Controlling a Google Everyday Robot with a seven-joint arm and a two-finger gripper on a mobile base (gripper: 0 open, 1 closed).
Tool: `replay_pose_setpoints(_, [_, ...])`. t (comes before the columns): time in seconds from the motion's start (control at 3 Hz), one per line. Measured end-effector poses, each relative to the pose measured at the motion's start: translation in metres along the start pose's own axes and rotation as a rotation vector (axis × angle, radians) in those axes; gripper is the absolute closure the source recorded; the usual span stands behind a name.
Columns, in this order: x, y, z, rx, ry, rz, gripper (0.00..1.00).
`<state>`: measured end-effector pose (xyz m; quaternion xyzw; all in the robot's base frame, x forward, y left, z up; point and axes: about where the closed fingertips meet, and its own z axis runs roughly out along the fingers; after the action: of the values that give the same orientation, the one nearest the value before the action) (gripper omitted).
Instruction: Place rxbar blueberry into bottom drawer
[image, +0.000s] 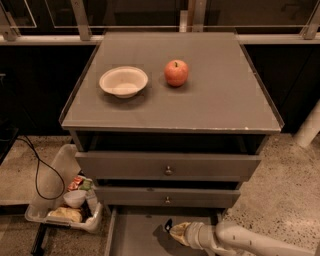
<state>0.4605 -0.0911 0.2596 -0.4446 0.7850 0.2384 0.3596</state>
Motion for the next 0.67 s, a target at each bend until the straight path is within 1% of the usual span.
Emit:
replay_pose_setpoints(0.33, [0.019, -0.008, 0.029, -0.008, 0.029, 0.003, 1.0])
replay_pose_setpoints(0.67, [0.035, -0.029, 0.052, 0.004, 0.068, 0.011, 1.0])
